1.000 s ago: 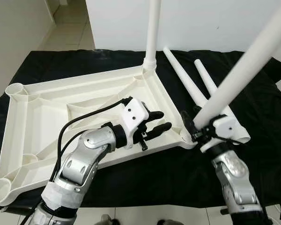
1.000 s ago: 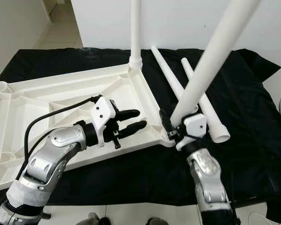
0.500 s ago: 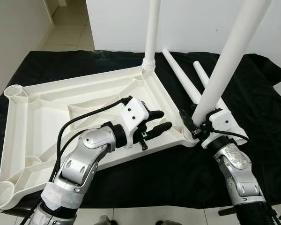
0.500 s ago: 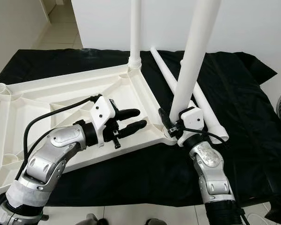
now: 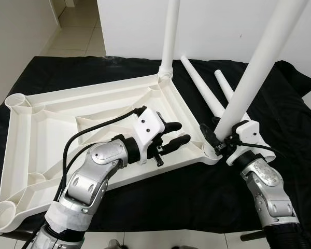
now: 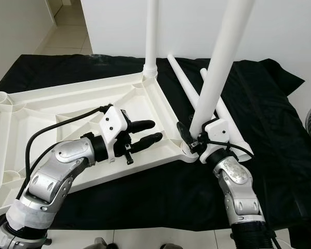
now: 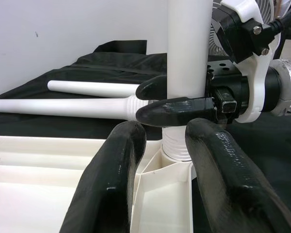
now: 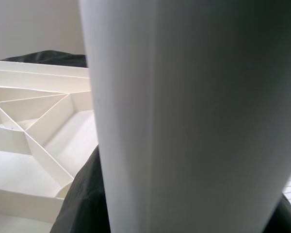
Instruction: Building children table
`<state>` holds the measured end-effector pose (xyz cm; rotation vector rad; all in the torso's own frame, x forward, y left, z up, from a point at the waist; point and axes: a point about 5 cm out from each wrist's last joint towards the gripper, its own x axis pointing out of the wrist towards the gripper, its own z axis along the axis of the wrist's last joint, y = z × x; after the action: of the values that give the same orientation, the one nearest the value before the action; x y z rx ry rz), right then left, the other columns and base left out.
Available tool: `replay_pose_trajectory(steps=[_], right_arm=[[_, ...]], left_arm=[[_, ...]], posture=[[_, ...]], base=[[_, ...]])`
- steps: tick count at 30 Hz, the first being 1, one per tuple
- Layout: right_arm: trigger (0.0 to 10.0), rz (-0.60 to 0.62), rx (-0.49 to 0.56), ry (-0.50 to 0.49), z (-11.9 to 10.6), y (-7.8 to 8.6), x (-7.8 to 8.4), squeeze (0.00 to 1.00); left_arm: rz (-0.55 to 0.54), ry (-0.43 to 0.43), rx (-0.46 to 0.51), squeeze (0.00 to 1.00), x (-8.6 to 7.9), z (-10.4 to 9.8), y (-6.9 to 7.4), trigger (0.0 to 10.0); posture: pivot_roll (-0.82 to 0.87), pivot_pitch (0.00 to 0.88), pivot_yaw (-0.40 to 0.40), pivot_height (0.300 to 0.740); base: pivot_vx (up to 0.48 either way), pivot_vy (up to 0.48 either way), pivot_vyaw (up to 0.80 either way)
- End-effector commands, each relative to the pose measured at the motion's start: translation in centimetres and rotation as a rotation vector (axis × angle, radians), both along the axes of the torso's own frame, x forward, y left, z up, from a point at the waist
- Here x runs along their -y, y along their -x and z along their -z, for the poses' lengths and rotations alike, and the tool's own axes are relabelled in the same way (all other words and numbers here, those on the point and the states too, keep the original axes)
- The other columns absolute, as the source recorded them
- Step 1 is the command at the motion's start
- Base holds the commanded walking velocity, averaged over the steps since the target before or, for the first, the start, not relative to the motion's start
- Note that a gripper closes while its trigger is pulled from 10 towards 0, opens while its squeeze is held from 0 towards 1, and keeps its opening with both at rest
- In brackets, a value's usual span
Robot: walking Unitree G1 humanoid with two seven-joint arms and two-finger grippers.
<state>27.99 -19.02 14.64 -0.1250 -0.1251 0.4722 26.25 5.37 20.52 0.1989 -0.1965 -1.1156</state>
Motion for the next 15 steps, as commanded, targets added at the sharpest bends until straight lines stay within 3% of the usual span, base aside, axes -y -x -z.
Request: replay_pose_trajectory(steps=[1, 4, 15], right_arm=[[10.0, 0.081, -0.410, 0.015, 7.7, 2.4, 1.6, 0.00], [10.0, 0.153, -0.402, -0.089, 6.8, 1.3, 2.3, 0.00], [10.0, 0.175, -0.306, -0.073, 5.1, 0.4, 2.1, 0.00]], left_arm=[[-0.017, 0.004, -0.001, 0.00, 0.2, 0.0, 0.1, 10.0], [-0.010, 0.003, 0.001, 0.00, 0.3, 0.0, 0.1, 10.0], [-0.007, 0.004, 0.004, 0.00, 0.3, 0.0, 0.1, 10.0]], posture=[[-0.11, 0.101, 0.060, 0.740], [-0.12, 0.095, 0.062, 0.740], [-0.12, 0.089, 0.063, 0.740]], base=[[0.000, 0.000, 0.00], [0.000, 0.000, 0.00], [0.000, 0.000, 0.00]])
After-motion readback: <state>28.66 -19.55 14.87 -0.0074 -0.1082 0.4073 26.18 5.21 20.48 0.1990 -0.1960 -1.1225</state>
